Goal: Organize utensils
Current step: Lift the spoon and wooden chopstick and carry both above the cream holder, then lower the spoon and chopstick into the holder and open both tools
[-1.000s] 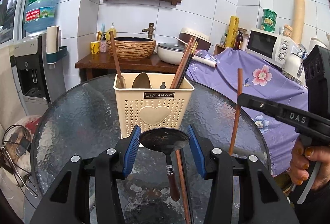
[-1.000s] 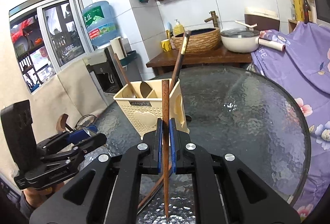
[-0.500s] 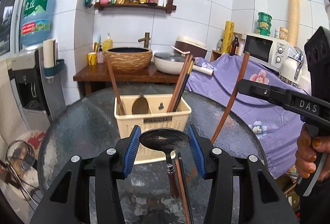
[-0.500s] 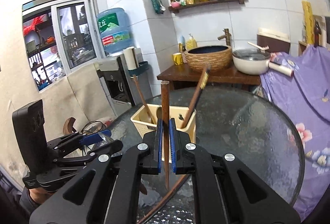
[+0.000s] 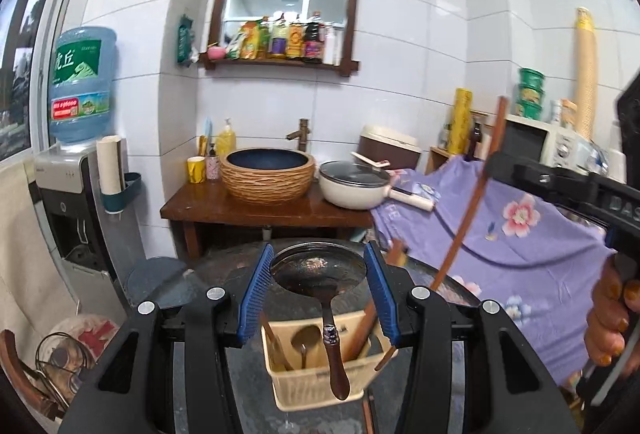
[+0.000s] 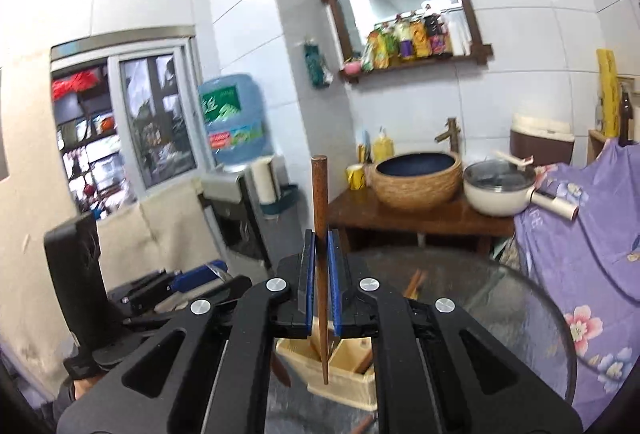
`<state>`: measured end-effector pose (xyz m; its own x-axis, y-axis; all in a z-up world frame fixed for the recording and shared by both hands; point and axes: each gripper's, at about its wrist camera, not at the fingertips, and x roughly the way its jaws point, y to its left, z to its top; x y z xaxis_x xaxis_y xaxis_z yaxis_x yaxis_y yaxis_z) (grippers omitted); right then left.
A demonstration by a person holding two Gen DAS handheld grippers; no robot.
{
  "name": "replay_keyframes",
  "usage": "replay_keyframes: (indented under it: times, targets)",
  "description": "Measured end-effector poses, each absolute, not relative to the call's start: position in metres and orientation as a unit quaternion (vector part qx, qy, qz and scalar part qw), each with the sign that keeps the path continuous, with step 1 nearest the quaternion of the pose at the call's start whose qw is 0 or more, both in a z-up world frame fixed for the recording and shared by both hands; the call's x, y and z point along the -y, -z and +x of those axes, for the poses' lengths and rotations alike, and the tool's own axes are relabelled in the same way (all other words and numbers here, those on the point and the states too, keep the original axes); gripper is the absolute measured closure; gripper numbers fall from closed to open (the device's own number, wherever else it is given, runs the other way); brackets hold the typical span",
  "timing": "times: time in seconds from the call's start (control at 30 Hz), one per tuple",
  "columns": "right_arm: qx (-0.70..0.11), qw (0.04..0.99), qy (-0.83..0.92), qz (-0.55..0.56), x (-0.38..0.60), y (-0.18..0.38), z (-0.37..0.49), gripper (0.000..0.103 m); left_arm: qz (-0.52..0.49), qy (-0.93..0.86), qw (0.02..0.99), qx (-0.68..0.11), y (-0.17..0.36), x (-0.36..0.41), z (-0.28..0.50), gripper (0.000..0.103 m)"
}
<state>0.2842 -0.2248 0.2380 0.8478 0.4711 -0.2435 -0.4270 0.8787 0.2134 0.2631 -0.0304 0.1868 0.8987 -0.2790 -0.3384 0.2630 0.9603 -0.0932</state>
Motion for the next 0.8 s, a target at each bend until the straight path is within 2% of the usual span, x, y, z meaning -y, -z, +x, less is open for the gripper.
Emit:
replay_keyframes:
  times: [0.17, 0.33, 0.6, 0.8]
  targets:
    - [-0.145, 0.967, -0.202, 0.059, 0.212, -0.225, 0.310, 0.096, -0.027, 0.115, 0.975, -0.190, -0.175, 0.029, 0.296, 0.057]
    - [-0.179, 0.963, -0.191, 0.065, 0.210, -0.183, 0.330, 0.096, -0.026, 0.097, 0.970, -0.220, -0.142, 0.024, 0.311, 0.057]
    - [-0.221, 0.955, -0.184, 0.076, 0.207, -0.133, 0.344, 0.096, -0.032, 0.101, 0.958, -0.266, -0.095, 0.024, 0.318, 0.057]
    - [-0.238, 0.952, -0.178, 0.079, 0.210, -0.115, 0.347, 0.096, -0.027, 0.104, 0.954, -0.280, -0.080, 0.031, 0.320, 0.057]
